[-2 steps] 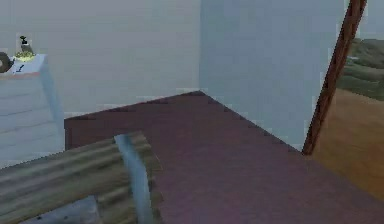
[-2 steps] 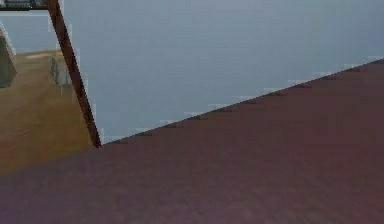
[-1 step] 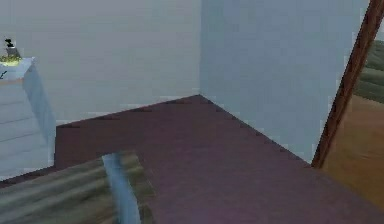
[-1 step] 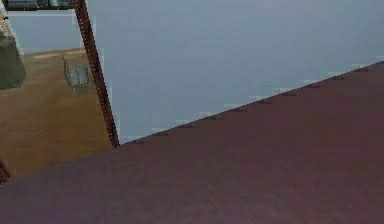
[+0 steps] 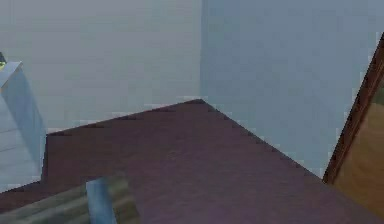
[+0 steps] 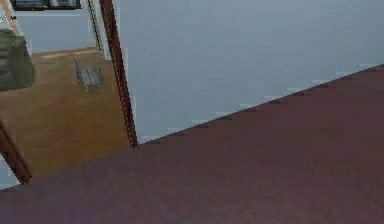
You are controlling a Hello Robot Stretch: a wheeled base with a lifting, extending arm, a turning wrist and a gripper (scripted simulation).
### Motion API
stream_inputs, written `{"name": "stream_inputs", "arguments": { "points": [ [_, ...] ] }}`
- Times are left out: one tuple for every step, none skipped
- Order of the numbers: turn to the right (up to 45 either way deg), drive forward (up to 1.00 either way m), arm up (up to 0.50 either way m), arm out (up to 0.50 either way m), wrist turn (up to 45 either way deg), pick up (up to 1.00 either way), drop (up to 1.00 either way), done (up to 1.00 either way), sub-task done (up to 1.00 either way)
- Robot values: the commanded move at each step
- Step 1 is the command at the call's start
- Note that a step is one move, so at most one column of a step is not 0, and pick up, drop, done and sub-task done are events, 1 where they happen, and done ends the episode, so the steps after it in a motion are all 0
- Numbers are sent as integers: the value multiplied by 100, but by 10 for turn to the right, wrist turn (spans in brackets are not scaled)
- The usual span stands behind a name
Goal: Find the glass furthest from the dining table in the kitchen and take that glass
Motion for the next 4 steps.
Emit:
{"name": "stream_inputs", "arguments": {
  "points": [
    [300, 0, 0, 0, 0, 0, 0, 0, 0],
    [0, 70, 0, 0, 0, 0, 0, 0, 0],
    [-450, 0, 0, 0, 0, 0, 0, 0, 0],
    [-120, 0, 0, 0, 0, 0, 0, 0, 0]
  ]
}}
